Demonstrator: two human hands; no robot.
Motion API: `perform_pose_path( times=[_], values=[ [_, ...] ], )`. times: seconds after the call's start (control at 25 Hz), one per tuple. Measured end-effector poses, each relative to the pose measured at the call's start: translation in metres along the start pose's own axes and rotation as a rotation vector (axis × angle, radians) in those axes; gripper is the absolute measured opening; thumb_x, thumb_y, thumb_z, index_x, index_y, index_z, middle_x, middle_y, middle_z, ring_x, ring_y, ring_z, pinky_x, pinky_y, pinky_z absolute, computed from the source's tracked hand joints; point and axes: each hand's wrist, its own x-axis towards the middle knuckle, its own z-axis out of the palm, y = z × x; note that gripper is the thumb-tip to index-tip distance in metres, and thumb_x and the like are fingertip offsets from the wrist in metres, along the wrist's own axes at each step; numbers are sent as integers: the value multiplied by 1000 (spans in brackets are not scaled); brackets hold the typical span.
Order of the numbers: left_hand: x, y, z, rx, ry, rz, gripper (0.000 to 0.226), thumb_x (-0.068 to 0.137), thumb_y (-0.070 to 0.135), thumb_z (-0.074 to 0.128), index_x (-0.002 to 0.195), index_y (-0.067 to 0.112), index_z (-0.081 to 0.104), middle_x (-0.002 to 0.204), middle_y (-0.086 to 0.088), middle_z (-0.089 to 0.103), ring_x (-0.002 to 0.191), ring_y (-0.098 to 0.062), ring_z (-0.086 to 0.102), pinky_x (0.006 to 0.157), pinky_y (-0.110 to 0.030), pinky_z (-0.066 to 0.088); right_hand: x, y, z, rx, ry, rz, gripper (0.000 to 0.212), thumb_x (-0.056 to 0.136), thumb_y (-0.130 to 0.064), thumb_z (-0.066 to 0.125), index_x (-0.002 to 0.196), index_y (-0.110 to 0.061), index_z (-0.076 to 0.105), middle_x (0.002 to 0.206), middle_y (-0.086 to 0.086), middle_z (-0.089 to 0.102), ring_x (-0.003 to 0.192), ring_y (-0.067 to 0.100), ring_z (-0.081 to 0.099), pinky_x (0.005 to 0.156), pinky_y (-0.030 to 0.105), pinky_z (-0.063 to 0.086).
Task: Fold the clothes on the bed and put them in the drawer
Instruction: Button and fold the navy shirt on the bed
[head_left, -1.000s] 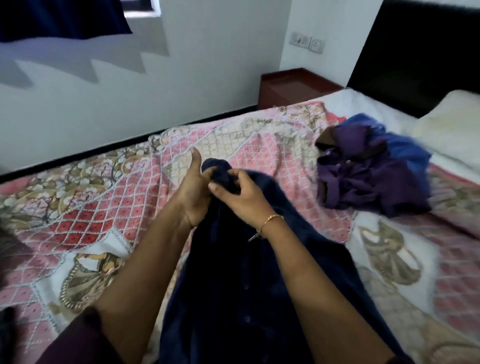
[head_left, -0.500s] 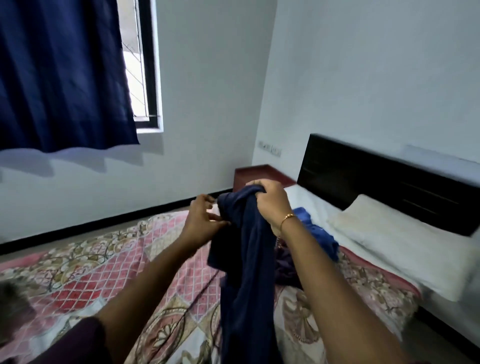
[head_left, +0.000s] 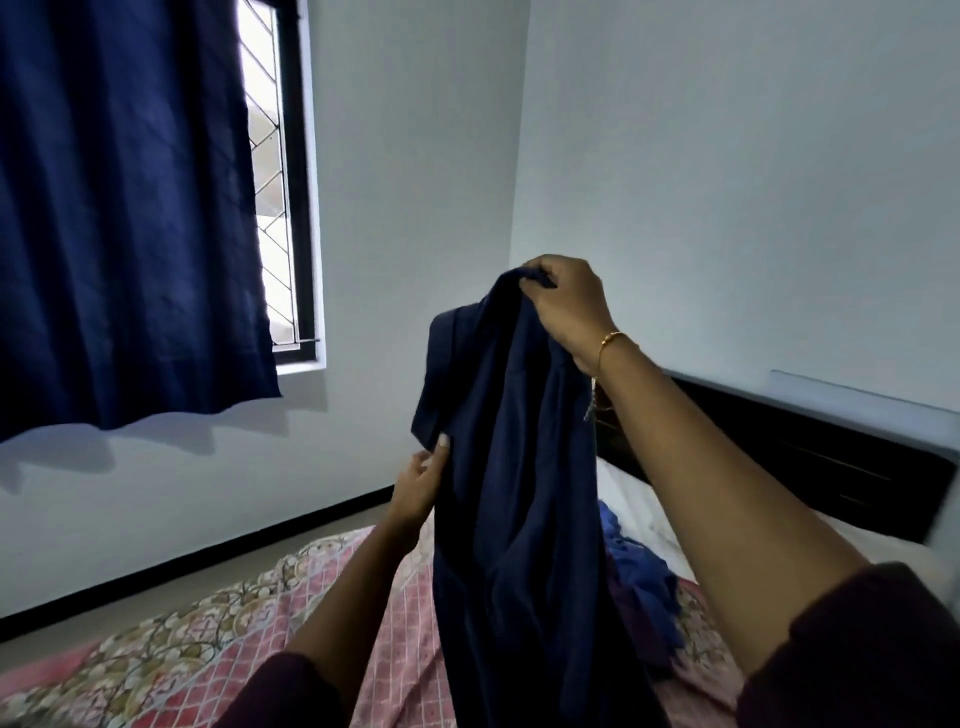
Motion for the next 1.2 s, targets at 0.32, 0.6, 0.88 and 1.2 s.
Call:
perform_pose_path(
  times=[0.32, 0.6, 0.88, 1.2],
  values=[
    [12, 43, -49, 113, -340, 65, 23, 96, 31, 45, 101, 14, 60, 102, -3, 64, 101, -17, 60, 88, -36, 52, 46, 5, -17, 26, 130, -15, 16, 89, -10, 55, 97, -9, 68, 95, 0, 65, 98, 17, 60, 86, 24, 46],
    [23, 45, 9, -21, -110, 44, 24, 98, 8, 41, 106, 6, 64, 91, -7, 68, 75, -16, 65, 65, -27, 55, 49, 0, -19, -137, 205, -97, 20, 93, -11, 51, 100, -2, 68, 91, 0, 61, 88, 11, 53, 76, 18, 39],
    [44, 176, -29, 469, 496, 417, 28, 94, 17, 38, 106, 7, 61, 117, -18, 61, 106, -35, 55, 78, -33, 38, 35, 51, -61, -511, 228, 106, 33, 92, -5, 49, 59, -5, 44, 71, 14, 51, 73, 24, 47, 61, 29, 28],
    [34, 231, -44, 815, 543, 700, 26, 90, 22, 43, 90, 7, 64, 96, -16, 66, 84, -34, 54, 68, -30, 32, 26, 60, -54, -529, 421, 189, 41, 85, 7, 38, 111, -8, 67, 113, 18, 64, 107, 37, 56, 86, 35, 48]
  ],
)
